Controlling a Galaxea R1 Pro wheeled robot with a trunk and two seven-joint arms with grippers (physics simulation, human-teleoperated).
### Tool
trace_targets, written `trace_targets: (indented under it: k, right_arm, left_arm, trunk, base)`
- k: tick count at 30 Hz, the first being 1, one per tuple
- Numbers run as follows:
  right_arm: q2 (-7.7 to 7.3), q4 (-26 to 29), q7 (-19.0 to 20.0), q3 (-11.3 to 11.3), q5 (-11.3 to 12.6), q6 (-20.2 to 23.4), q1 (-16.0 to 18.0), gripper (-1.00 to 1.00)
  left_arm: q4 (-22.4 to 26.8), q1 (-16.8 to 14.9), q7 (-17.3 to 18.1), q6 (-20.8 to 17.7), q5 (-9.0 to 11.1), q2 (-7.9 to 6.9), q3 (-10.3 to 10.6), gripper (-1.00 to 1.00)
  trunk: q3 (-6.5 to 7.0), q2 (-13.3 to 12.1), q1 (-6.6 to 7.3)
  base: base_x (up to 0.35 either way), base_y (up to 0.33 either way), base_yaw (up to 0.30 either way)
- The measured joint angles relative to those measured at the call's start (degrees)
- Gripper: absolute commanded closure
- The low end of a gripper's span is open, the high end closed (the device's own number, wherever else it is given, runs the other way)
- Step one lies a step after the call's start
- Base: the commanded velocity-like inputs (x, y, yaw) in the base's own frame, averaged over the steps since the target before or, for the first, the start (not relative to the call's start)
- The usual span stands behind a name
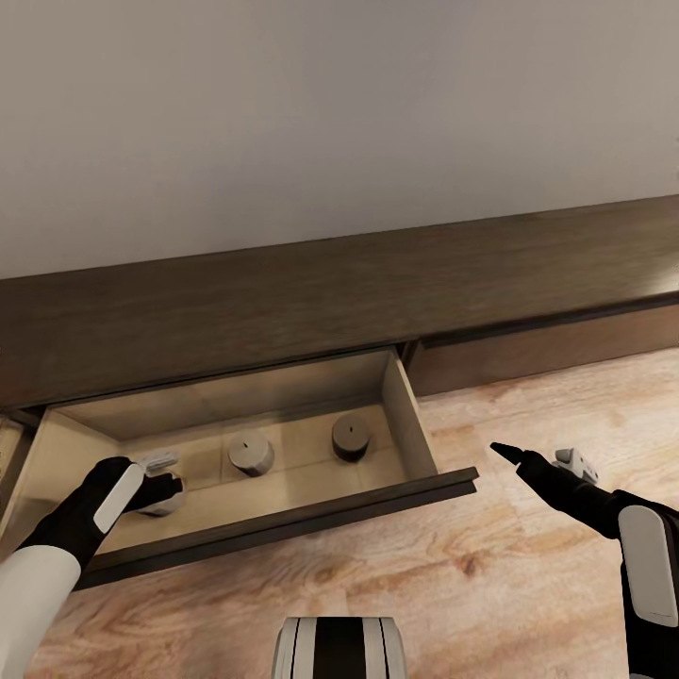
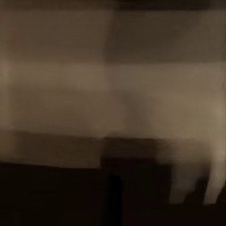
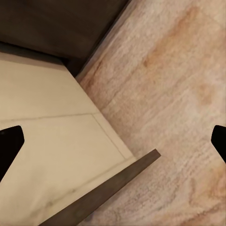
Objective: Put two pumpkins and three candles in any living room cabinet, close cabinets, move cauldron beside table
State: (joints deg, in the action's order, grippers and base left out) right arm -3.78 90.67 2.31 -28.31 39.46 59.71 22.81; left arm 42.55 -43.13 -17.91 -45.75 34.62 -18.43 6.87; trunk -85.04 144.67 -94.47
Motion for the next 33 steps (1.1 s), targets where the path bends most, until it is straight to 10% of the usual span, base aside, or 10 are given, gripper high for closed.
trace_targets:
  k: [33]
  right_arm:
    - [0.0,0.0,0.0,0.0,0.0,0.0,0.0,-1.0]
  left_arm:
    - [-0.1,0.0,0.5,-0.8,0.0,-0.04,0.5,-1.0]
  trunk:
    - [7.31,-0.4,0.85]
  base:
    - [0.0,0.0,0.0]
